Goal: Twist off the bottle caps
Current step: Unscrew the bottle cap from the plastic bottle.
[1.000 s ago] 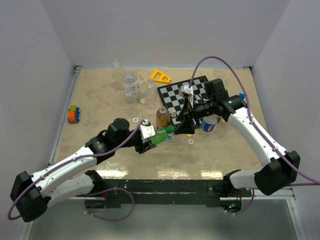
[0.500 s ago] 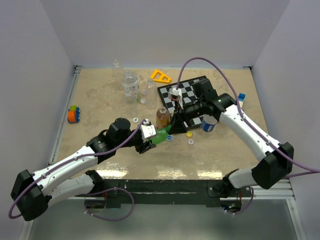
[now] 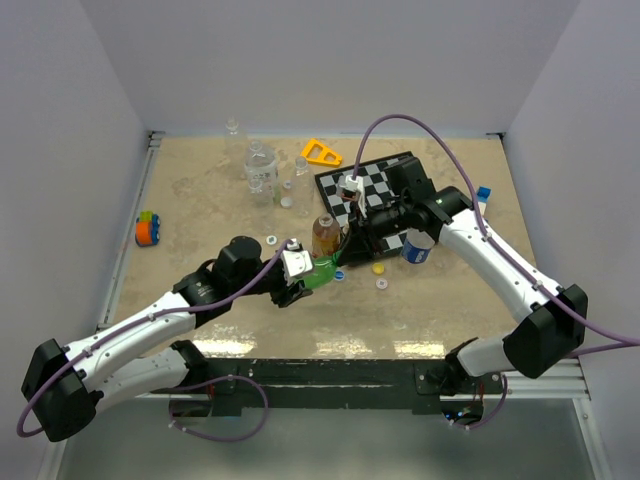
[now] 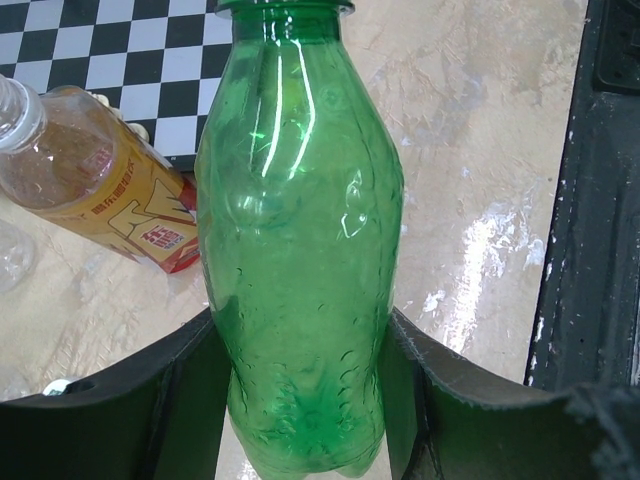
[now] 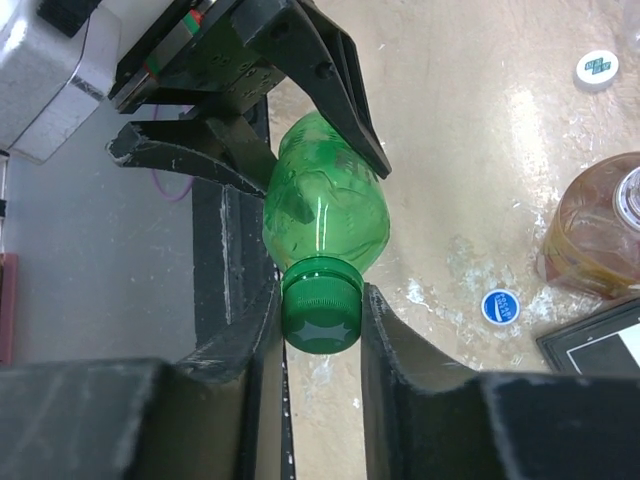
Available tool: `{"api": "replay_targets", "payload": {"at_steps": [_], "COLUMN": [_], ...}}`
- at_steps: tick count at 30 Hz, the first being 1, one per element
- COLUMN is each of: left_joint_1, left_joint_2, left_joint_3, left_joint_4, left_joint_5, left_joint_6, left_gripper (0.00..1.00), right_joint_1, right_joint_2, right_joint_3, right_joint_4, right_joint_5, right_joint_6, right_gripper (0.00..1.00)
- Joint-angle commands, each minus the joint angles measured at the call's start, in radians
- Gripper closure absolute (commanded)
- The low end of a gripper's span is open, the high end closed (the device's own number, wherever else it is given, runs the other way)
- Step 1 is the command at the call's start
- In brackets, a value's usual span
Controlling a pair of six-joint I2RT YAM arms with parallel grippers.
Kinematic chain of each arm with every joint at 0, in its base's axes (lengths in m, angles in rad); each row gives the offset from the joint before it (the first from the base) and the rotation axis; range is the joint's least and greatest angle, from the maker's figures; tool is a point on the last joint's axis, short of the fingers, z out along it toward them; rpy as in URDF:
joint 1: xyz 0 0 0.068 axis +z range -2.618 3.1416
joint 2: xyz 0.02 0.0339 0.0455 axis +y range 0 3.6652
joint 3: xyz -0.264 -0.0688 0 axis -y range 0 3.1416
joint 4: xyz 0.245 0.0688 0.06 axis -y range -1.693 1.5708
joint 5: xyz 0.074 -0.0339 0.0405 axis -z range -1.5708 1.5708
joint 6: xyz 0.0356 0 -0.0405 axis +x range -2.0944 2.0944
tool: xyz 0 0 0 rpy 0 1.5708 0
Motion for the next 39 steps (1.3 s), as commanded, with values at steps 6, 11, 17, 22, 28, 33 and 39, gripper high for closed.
{"api": "replay_targets", "payload": {"at_steps": [6,11,17,22,28,33,39], "left_joint_1": [0.005,0.005,0.005,0.005,0.005,0.004,0.005], "left_joint_2": [-0.019,-0.025,-0.033,-0.038,-0.035,-0.029,-0.024], "left_joint_3": [0.013,0.010,0.007,0.005,0.007,0.005,0.005], "left_joint_4": [0.028,0.025,0.024,0.024,0.025,0.028,0.030], "left_joint_5": [-0.008,0.009,0.020,0.026,0.027,0.030,0.038], "left_joint_6": [0.003,0.016,0.019,0.017,0.019,0.016,0.013], "left_gripper": [1.00,1.00,1.00,1.00,1.00,1.00,1.00], "right_joint_1": [0.015,0.020,0.023,0.023,0.023,0.023,0.023], "right_joint_2": [-0.046,-0.072,-0.121,-0.137,-0.152,-0.173,-0.183], "right_joint_3": [0.022,0.051,-0.006,-0.047,-0.058,-0.047,-0.024], "right_joint_4": [-0.074,-0.229,-0.289,-0.300,-0.300,-0.300,-0.300], "right_joint_5": [-0.024,-0.020,0.048,0.068,0.080,0.089,0.128], "right_joint_6": [-0.202,-0.651,-1.189,-1.521,-1.647,-1.678,-1.638], "right_gripper": [0.99,1.00,1.00,1.00,0.99,0.99,0.94]}}
